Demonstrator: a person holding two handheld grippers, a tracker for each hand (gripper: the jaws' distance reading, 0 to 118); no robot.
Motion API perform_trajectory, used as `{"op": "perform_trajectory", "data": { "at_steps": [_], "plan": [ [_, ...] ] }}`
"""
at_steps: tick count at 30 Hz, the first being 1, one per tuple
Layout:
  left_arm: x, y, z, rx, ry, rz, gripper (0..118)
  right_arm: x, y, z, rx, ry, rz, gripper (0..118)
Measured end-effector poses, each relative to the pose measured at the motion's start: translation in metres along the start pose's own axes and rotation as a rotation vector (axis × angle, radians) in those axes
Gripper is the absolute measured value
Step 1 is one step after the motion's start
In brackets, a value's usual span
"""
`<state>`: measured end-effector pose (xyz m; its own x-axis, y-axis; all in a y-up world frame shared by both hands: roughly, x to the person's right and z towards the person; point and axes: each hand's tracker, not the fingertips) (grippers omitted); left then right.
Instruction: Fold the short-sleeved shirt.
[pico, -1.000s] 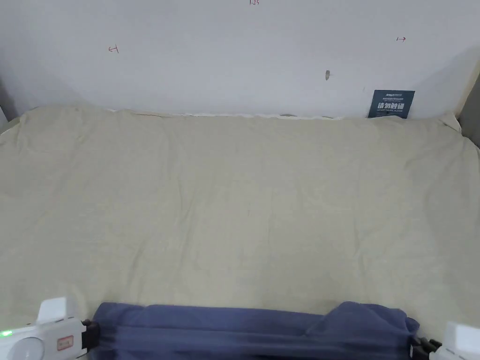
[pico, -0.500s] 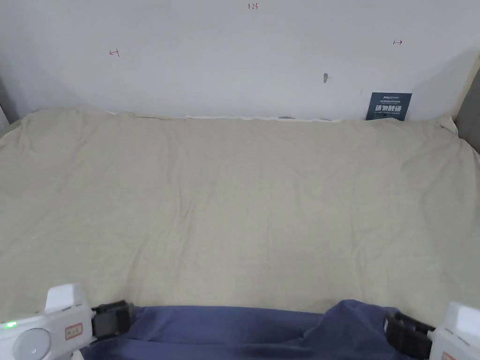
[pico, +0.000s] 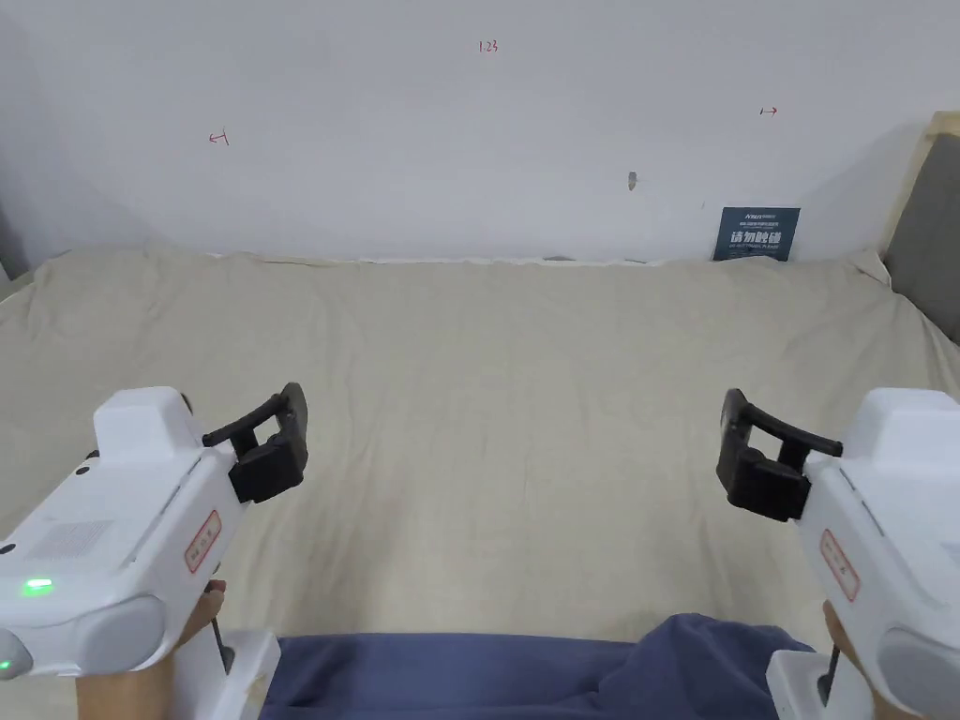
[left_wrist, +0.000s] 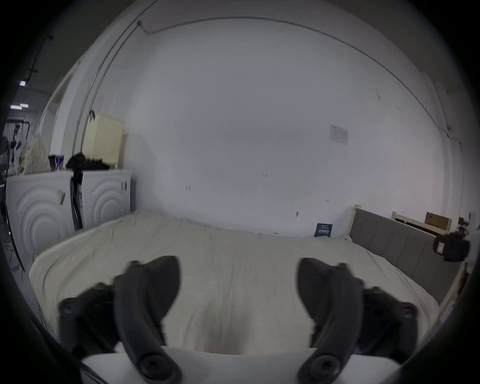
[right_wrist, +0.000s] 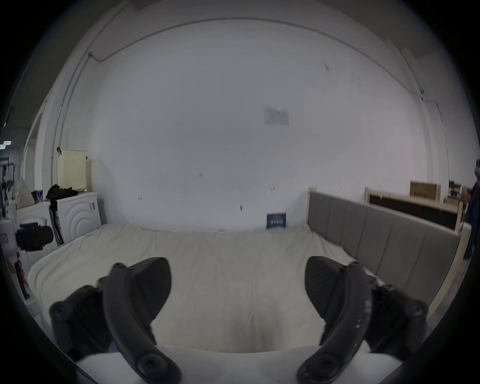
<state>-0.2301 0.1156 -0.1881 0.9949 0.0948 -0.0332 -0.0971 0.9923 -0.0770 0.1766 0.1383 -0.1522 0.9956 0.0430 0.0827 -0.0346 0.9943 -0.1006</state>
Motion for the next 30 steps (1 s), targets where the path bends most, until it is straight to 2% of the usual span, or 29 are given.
{"op": "perform_trajectory", "data": {
  "at_steps": [1,2,3,4,5,6,11,14,16,19,26,29,30],
  "plan": [
    [0.003,-0.001,0.001,-0.001,0.002,0.001,29,-0.004,0.003,0.002,0.009,-0.003,0.016,65],
    [0.005,-0.002,0.001,0.009,-0.001,-0.012,11,-0.007,0.004,0.003,0.016,-0.009,0.029,49],
    [0.007,-0.004,0.001,0.008,-0.008,0.0,3,-0.01,0.005,0.004,0.023,-0.008,0.044,40],
    [0.008,-0.005,0.0,0.004,-0.017,0.009,3,-0.011,0.005,0.005,0.027,-0.001,0.051,40],
    [0.004,-0.007,-0.001,-0.01,-0.058,0.037,1,-0.012,0.004,0.003,0.027,-0.002,0.055,14],
    [0.001,-0.008,-0.002,-0.021,-0.085,0.045,0,-0.013,0.004,0.005,0.027,-0.01,0.056,2],
    [0.008,-0.01,-0.005,-0.051,-0.062,-0.032,0,-0.011,0.002,0.001,0.015,-0.001,0.05,2],
    [-0.002,-0.015,-0.017,-0.184,-0.062,-0.009,0,-0.01,-0.003,-0.004,-0.002,0.005,0.043,2],
    [-0.015,-0.024,-0.025,-0.295,-0.045,0.066,0,-0.009,-0.007,-0.007,-0.016,0.009,0.038,2],
    [-0.049,-0.05,-0.04,-0.471,-0.106,0.209,0,-0.009,-0.014,-0.011,-0.038,0.009,0.042,2],
    [-0.133,-0.11,-0.049,-0.726,-0.139,0.355,0,-0.014,-0.028,-0.025,-0.119,0.027,0.048,2],
    [-0.167,-0.132,-0.052,-0.797,-0.166,0.393,4,-0.018,-0.035,-0.032,-0.148,0.033,0.052,2],
    [-0.178,-0.138,-0.055,-0.836,-0.19,0.418,14,-0.019,-0.037,-0.034,-0.156,0.034,0.053,2]
  ]
}}
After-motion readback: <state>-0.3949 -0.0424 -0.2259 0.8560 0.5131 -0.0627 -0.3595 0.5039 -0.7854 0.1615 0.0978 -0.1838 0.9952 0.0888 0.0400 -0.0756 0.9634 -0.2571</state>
